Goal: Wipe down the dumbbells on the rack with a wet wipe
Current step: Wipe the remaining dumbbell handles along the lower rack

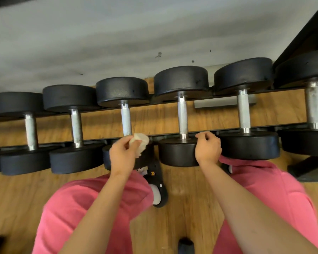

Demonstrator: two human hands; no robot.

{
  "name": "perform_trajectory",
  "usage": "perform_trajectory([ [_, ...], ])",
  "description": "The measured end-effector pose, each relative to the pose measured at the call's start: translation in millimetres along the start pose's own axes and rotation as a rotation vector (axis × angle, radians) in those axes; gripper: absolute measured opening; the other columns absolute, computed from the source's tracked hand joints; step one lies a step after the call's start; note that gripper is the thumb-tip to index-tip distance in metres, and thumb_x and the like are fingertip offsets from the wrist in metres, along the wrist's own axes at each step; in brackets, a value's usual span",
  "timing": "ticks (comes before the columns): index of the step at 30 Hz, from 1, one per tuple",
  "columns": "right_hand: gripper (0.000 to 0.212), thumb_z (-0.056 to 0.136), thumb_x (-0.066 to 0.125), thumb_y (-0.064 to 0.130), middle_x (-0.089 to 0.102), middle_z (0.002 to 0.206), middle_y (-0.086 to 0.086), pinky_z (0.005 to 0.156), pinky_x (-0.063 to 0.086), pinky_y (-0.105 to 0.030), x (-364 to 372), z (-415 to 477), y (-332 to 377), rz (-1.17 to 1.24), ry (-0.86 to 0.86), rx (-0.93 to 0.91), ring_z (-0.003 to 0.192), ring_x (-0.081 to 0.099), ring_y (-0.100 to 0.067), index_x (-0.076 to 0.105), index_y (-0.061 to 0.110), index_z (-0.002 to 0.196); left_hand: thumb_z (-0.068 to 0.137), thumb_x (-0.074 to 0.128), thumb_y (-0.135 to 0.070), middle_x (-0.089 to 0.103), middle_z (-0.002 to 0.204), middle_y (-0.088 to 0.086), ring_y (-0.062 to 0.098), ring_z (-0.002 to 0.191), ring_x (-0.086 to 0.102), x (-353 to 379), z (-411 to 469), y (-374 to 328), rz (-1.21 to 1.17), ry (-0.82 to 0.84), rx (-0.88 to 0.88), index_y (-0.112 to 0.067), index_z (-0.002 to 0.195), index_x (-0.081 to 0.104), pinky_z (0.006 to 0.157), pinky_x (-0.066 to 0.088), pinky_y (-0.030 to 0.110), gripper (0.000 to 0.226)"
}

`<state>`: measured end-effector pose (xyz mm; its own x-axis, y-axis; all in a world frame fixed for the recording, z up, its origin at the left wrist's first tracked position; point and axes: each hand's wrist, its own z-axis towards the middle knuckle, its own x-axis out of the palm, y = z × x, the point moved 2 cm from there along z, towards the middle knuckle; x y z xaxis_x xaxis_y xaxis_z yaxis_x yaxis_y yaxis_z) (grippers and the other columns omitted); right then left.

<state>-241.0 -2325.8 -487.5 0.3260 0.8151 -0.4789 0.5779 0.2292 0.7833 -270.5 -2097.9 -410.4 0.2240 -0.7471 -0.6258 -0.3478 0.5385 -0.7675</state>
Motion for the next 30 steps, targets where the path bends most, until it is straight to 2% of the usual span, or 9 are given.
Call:
perform_trajectory([
  [3, 0.035, 0.085, 0.04, 0.036, 0.066, 0.098, -0.006, 0.089, 0.048, -0.046, -0.7, 0.7, -1.2, 0.0, 0.0, -0.004, 0.097, 0.058, -0.029, 0.071, 0.021, 0.082, 0.085, 0.067, -0.011, 0.067, 0.08, 0.008, 0.008, 0.07, 0.058, -53.5, 1.2, 28.1, 0.115, -0.124, -0.053, -0.011, 0.08, 0.069, 0.059, 0.039, 0.011, 0.006],
  [9, 0.038, 0.082, 0.036, 0.039, 0.065, 0.102, -0.008, 0.093, 0.046, -0.048, -1.2, -1.2, 0.2, 0.006, -0.003, -0.009, 0.099, 0.057, -0.031, 0.071, 0.023, 0.084, 0.078, 0.073, 0.003, 0.063, 0.084, -0.006, 0.002, 0.077, 0.058, -60.7, -9.0, 37.5, 0.109, -0.01, 0.033, -0.014, 0.086, 0.062, 0.065, 0.045, 0.01, 0.022],
  [12, 0.037, 0.082, 0.036, 0.04, 0.065, 0.105, -0.008, 0.093, 0.047, -0.048, -0.9, -0.1, -2.1, 0.004, 0.0, -0.007, 0.101, 0.056, -0.032, 0.07, 0.024, 0.084, 0.073, 0.07, 0.011, 0.061, 0.085, -0.007, 0.001, 0.08, 0.058, -41.4, -14.2, 38.7, 0.172, 0.032, 0.217, -0.021, 0.081, 0.065, 0.071, 0.047, 0.016, 0.033],
  [15, 0.036, 0.084, 0.037, 0.039, 0.065, 0.106, -0.009, 0.09, 0.048, -0.045, 0.1, 1.5, -3.8, 0.004, 0.002, -0.01, 0.101, 0.056, -0.034, 0.07, 0.023, 0.085, 0.082, 0.07, -0.008, 0.061, 0.095, -0.003, 0.008, 0.093, 0.055, -21.3, -23.4, 45.3, 0.338, 0.099, 0.452, -0.012, 0.095, 0.074, 0.082, 0.048, 0.024, 0.014],
  [17, 0.036, 0.085, 0.038, 0.038, 0.065, 0.106, -0.009, 0.086, 0.047, -0.041, 0.5, 3.0, -5.0, 0.006, -0.002, -0.008, 0.102, 0.056, -0.034, 0.071, 0.023, 0.085, 0.084, 0.065, -0.023, 0.06, 0.094, -0.001, 0.015, 0.09, 0.049, -5.4, -29.9, 46.8, 0.503, 0.168, 0.62, -0.013, 0.092, 0.074, 0.072, 0.049, 0.032, 0.016],
  [20, 0.032, 0.088, 0.041, 0.034, 0.065, 0.105, -0.009, 0.079, 0.044, -0.036, 0.9, 5.4, -7.5, 0.009, -0.002, -0.021, 0.1, 0.057, -0.032, 0.071, 0.022, 0.084, 0.064, 0.085, -0.012, 0.062, 0.086, 0.001, 0.018, 0.081, 0.04, 4.5, -29.6, 47.2, 0.751, 0.179, 0.813, -0.015, 0.079, 0.073, 0.058, 0.041, 0.033, 0.02],
  [25, 0.04, 0.081, 0.036, 0.04, 0.066, 0.104, -0.009, 0.08, 0.045, -0.036, 1.2, 4.4, -5.6, 0.004, -0.004, -0.029, 0.098, 0.058, -0.031, 0.072, 0.023, 0.086, 0.077, 0.06, -0.019, 0.062, 0.085, 0.002, 0.017, 0.082, 0.042, -16.8, -23.9, 51.5, 0.623, 0.02, 0.772, -0.013, 0.081, 0.073, 0.064, 0.035, 0.031, 0.014],
  [27, 0.041, 0.08, 0.035, 0.041, 0.066, 0.104, -0.009, 0.08, 0.045, -0.036, 1.0, 3.6, -5.7, 0.002, -0.007, -0.029, 0.099, 0.058, -0.032, 0.071, 0.023, 0.086, 0.075, 0.066, -0.01, 0.061, 0.084, 0.003, 0.017, 0.083, 0.042, -6.2, -25.5, 52.7, 0.547, 0.027, 0.708, -0.01, 0.079, 0.072, 0.067, 0.037, 0.031, 0.007],
  [30, 0.037, 0.083, 0.037, 0.039, 0.065, 0.103, -0.009, 0.082, 0.044, -0.037, 0.4, 3.7, -6.7, 0.002, -0.012, -0.034, 0.099, 0.057, -0.032, 0.071, 0.023, 0.084, 0.063, 0.082, 0.005, 0.062, 0.078, 0.003, 0.017, 0.079, 0.042, 12.2, -25.6, 47.1, 0.567, 0.1, 0.699, -0.009, 0.081, 0.072, 0.066, 0.034, 0.03, 0.025],
])
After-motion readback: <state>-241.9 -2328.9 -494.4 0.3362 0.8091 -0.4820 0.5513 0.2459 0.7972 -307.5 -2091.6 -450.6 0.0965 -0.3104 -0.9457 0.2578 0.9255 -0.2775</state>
